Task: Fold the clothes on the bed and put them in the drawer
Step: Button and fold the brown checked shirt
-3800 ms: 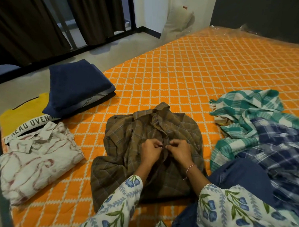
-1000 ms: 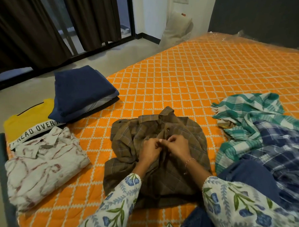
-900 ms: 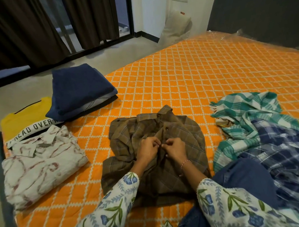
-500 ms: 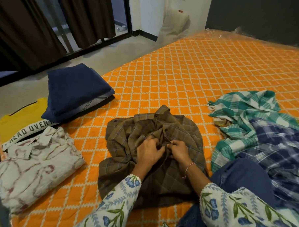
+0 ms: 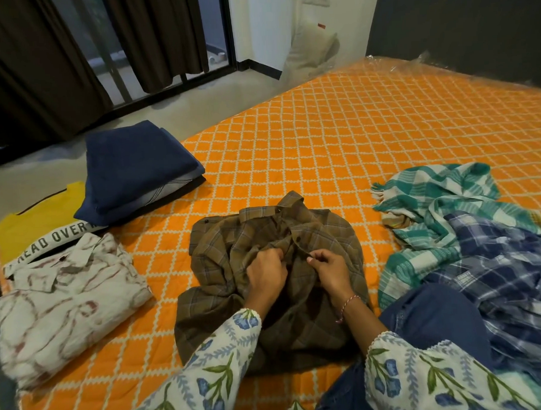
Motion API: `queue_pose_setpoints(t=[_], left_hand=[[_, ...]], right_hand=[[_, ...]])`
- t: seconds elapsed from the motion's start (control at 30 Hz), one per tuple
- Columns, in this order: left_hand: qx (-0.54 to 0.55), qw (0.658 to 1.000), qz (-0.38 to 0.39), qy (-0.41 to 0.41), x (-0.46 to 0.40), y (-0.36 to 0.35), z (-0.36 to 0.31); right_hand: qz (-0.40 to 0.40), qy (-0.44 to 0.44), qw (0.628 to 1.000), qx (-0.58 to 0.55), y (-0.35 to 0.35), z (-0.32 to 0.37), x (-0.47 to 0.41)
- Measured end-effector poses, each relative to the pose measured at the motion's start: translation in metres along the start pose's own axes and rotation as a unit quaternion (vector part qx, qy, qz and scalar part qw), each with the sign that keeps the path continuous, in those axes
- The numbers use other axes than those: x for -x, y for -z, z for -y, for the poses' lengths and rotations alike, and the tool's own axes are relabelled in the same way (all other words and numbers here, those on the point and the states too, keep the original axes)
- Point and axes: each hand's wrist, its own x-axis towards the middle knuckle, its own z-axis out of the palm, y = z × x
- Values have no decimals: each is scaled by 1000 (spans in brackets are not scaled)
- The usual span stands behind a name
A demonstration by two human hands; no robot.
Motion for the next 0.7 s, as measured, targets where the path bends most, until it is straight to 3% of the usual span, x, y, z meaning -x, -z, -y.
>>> queue_pose_setpoints(t=[0.07, 0.17, 0.3, 0.5, 0.6, 0.7], left_hand=[[86, 995, 36, 27, -3, 1, 3], [262, 957, 102, 63, -4, 7, 15], [326, 935, 121, 66, -1, 26, 20], [196, 976, 99, -6, -1, 59, 7], [44, 995, 78, -34, -2, 82, -11], [-109, 990, 80, -32, -1, 99, -26]], right_hand=[[3, -12, 1000, -7, 4, 0, 1], [52, -54, 993, -89, 9, 6, 6], [92, -52, 987, -125, 6, 11, 15], [36, 38, 998, -41, 2, 18, 21], [25, 81, 995, -42, 2, 35, 23], [23, 121, 992, -41, -2, 48, 25]])
